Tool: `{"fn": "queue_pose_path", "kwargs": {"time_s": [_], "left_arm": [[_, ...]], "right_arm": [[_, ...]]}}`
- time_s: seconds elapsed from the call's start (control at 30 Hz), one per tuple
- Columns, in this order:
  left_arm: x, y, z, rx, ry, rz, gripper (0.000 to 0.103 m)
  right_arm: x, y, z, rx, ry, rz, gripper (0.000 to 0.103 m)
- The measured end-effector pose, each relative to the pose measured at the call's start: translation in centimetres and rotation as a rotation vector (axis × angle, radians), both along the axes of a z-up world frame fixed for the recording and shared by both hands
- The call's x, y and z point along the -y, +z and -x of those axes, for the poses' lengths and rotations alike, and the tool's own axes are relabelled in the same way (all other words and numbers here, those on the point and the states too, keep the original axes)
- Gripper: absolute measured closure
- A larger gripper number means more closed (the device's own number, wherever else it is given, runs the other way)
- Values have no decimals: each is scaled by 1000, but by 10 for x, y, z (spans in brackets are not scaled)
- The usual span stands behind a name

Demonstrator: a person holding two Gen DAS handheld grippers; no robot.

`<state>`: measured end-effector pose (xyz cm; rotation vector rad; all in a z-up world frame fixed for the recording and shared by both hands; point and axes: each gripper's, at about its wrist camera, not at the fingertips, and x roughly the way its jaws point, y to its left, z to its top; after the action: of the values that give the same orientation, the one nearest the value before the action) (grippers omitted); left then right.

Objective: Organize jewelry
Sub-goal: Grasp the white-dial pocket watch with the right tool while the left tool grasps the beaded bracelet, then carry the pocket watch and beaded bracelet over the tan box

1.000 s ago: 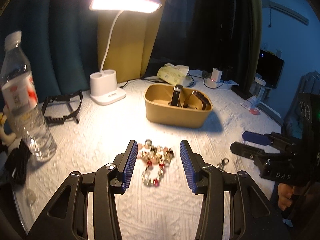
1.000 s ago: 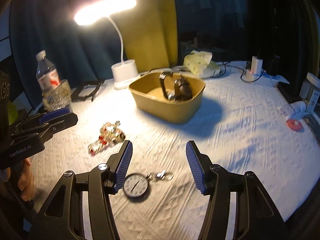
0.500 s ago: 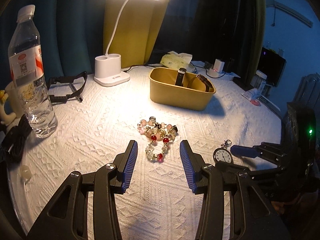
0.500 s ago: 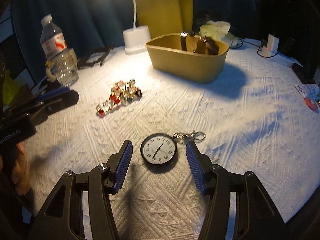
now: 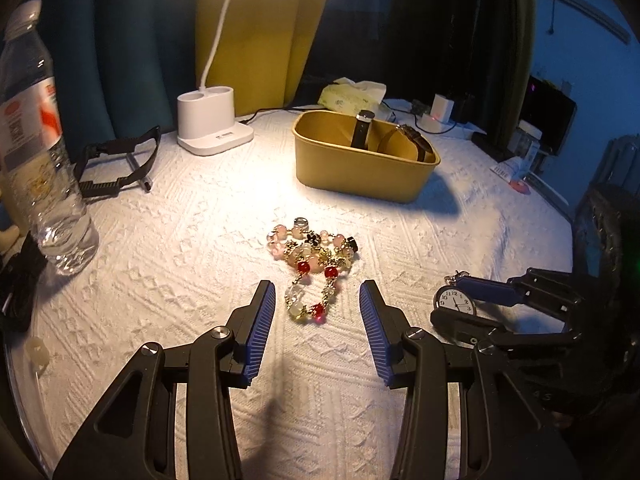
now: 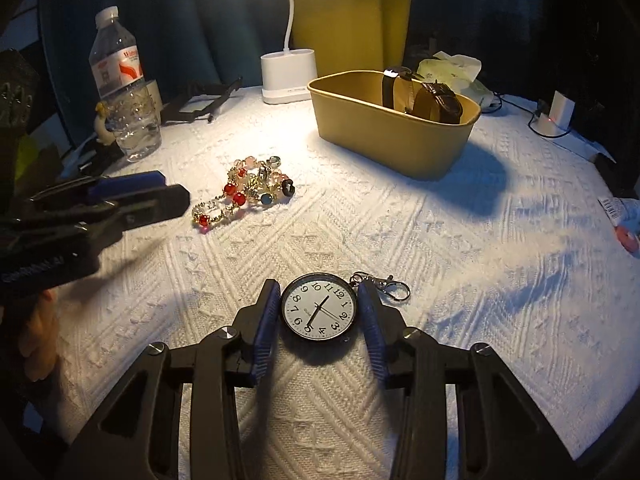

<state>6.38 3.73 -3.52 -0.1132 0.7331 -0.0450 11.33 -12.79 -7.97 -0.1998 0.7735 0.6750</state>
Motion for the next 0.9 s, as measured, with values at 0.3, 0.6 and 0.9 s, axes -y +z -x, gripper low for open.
{"fn": "queue_pose_path", "kwargs": {"time_s": [0.3, 0.6, 0.9], "left_arm": [[17, -5, -26, -39, -34, -37, 57], [22, -21, -51, -155, -26, -82, 86], [23, -18, -50, -138, -16, -110, 92]], "right_arm": [[23, 15, -21, 4, -32, -83, 63], [44, 21, -38, 3, -64, -132, 63], [52, 25, -42, 11, -61, -159, 63]]}}
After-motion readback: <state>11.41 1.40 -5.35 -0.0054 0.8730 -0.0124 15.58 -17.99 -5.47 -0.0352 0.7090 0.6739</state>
